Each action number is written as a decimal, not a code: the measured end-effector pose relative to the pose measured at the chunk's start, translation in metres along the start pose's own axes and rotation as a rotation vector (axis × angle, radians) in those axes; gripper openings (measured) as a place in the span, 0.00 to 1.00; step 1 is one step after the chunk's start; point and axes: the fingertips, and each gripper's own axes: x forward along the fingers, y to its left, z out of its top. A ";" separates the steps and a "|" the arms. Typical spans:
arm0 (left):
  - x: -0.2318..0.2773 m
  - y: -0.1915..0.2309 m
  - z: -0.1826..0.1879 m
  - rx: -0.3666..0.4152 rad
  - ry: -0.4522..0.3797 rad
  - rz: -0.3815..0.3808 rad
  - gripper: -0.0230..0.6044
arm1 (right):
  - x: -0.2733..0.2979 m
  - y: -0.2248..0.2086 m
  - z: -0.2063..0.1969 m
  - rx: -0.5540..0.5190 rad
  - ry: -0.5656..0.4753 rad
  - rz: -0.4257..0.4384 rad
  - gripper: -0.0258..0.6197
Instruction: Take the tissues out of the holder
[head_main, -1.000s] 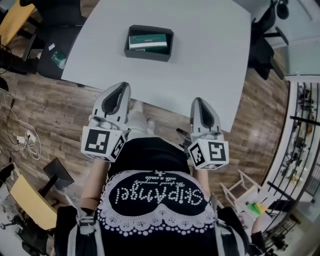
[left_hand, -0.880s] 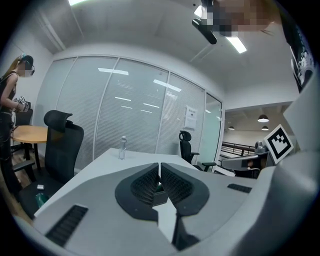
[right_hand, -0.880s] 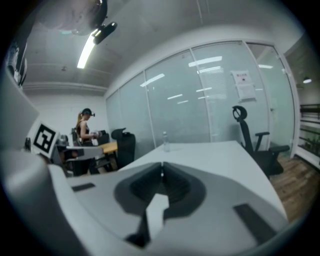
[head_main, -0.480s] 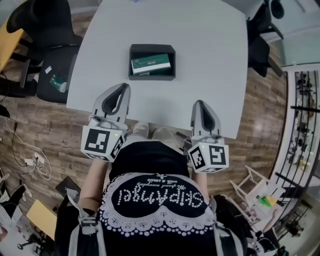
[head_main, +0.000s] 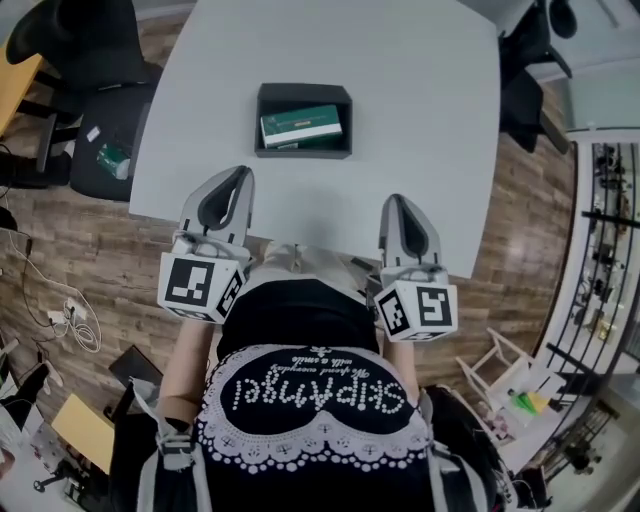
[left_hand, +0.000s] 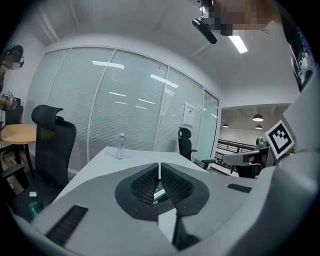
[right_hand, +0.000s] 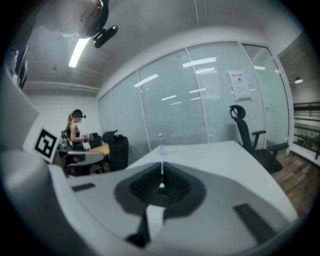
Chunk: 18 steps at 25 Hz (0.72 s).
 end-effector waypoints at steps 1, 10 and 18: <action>0.000 -0.001 0.000 -0.002 -0.002 0.008 0.09 | 0.000 -0.001 0.001 -0.002 0.001 0.007 0.09; 0.017 -0.020 0.015 0.002 -0.033 0.028 0.09 | 0.003 -0.029 0.017 -0.015 -0.014 0.029 0.09; 0.028 -0.029 0.022 0.015 -0.038 0.030 0.09 | 0.003 -0.046 0.019 -0.008 -0.013 0.028 0.09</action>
